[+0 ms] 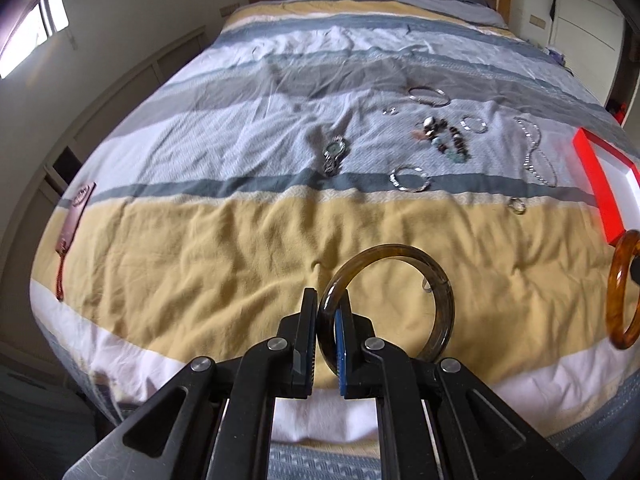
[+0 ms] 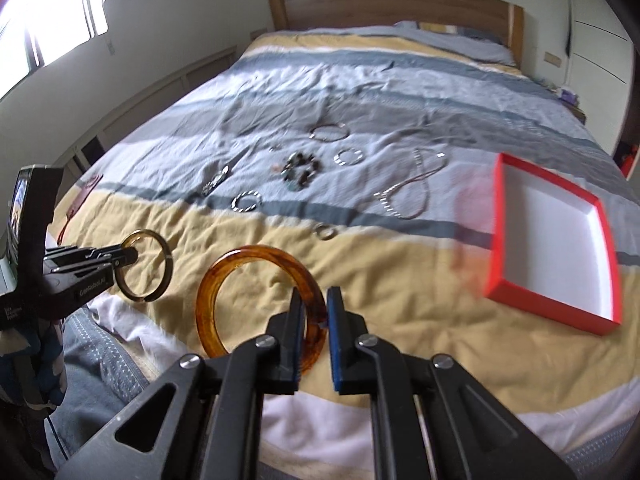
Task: Organize jewelry
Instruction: 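Carry both bangles to the red box and lower them inside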
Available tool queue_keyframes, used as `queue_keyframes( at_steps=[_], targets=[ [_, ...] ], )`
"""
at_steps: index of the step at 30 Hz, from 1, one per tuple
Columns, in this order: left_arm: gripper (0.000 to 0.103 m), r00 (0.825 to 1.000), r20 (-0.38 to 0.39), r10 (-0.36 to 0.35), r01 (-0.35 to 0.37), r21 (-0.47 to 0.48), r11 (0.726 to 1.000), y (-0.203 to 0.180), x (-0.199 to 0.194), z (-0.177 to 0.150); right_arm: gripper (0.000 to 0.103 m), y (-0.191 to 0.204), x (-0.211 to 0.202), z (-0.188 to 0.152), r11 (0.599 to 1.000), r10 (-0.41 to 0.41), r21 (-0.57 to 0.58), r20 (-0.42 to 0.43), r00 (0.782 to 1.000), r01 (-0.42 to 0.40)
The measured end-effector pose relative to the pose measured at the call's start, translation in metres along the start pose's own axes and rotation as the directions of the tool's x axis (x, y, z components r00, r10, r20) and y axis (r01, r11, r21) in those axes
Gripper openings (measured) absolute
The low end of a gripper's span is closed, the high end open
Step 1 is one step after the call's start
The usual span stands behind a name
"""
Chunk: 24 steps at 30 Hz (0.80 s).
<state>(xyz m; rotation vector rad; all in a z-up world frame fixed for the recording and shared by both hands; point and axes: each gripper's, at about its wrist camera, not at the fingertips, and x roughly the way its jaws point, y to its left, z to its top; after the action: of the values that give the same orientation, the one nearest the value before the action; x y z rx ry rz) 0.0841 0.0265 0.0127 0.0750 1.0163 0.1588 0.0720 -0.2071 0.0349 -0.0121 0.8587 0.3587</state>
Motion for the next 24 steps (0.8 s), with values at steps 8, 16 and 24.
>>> queue_keyframes(
  at_steps=[8, 16, 24],
  targets=[
    [0.008, 0.998, 0.051, -0.021, 0.018, 0.065, 0.998, -0.037, -0.034, 0.005, 0.010, -0.048, -0.045, -0.011, 0.996, -0.059, 0.069, 0.069, 0.996, 0.054],
    [0.008, 0.989, 0.081, -0.122, 0.108, 0.160, 0.981, -0.111, -0.059, 0.023, 0.010, -0.119, -0.082, -0.016, 0.979, -0.152, 0.152, 0.099, 0.983, 0.136],
    [0.008, 0.973, 0.063, -0.224, 0.198, 0.275, 0.941, -0.202, -0.060, 0.051, 0.010, -0.196, -0.089, -0.014, 0.953, -0.240, 0.209, 0.080, 0.968, 0.219]
  ],
)
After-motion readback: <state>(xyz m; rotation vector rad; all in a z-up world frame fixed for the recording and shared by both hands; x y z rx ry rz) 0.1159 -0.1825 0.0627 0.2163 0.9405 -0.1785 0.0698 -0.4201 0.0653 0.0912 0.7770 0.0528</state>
